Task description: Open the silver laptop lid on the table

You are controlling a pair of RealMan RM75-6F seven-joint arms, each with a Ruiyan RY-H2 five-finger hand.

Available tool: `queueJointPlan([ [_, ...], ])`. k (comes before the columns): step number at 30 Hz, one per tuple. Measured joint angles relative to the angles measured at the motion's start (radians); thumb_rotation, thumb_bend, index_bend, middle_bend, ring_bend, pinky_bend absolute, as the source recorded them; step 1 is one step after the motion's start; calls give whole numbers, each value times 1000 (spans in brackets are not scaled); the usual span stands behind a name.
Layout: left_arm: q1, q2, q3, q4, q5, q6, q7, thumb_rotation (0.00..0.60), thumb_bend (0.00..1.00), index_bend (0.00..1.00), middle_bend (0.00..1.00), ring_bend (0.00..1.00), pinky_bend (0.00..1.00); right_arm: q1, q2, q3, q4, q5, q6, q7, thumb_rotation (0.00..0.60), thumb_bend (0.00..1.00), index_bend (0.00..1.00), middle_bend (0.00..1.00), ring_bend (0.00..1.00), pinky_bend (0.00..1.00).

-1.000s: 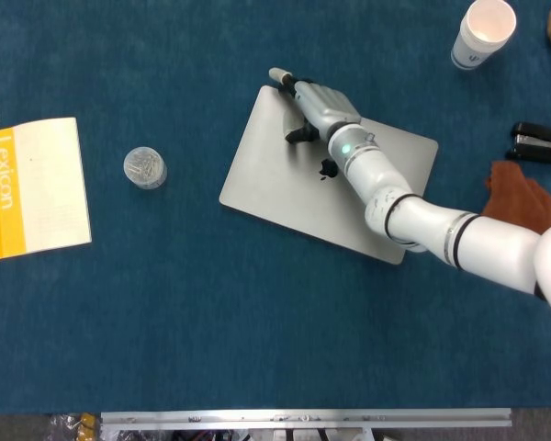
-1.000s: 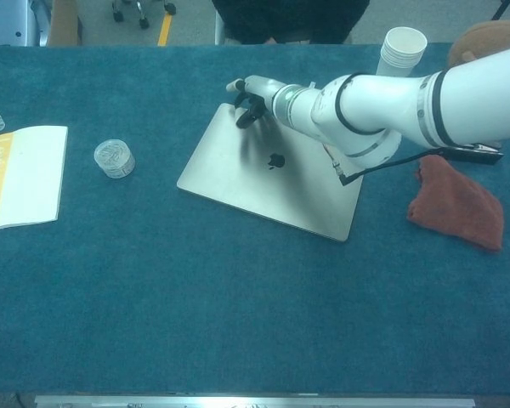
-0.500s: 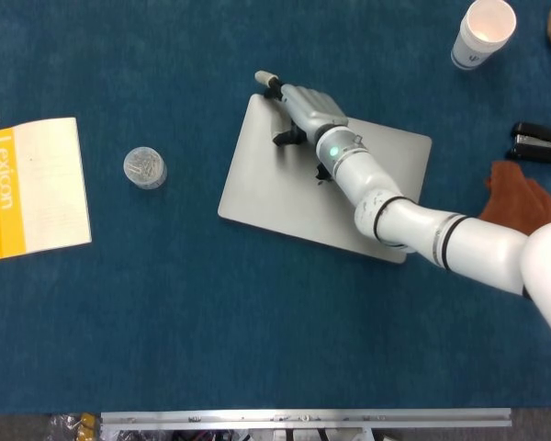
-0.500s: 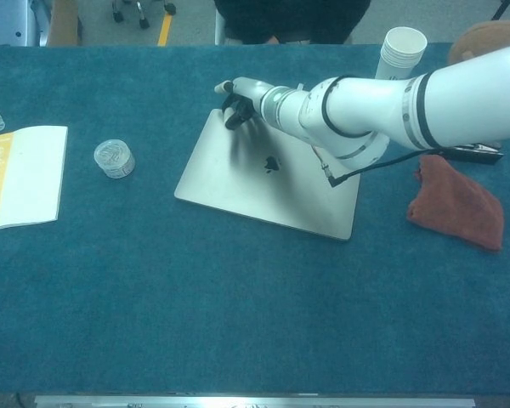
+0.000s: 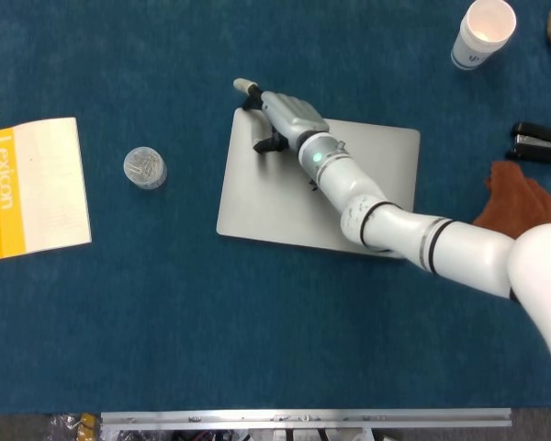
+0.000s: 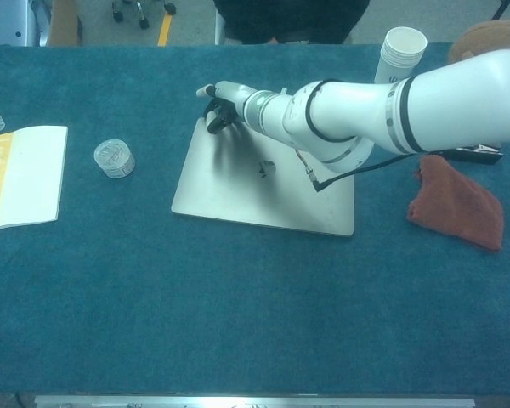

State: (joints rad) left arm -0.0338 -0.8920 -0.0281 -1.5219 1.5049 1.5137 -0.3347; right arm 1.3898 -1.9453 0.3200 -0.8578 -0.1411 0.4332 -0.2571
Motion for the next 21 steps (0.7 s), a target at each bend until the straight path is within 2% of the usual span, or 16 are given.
queueJointPlan([
  [12, 10, -2, 0, 15, -5, 9, -13, 600, 384, 81, 58, 0, 70, 27, -18, 4, 2, -18, -9, 31, 600, 725, 0, 206, 130, 158],
  [17, 14, -3, 0, 18, -5, 12, -17, 600, 384, 81, 58, 0, 70, 26, -11, 3, -8, -54, 21, 33, 600, 721, 0, 207, 130, 158],
  [21, 15, -3, 0, 17, -2, 15, -18, 600, 384, 81, 58, 0, 70, 5, 16, -1, -57, -128, 69, 34, 600, 629, 0, 206, 131, 158],
])
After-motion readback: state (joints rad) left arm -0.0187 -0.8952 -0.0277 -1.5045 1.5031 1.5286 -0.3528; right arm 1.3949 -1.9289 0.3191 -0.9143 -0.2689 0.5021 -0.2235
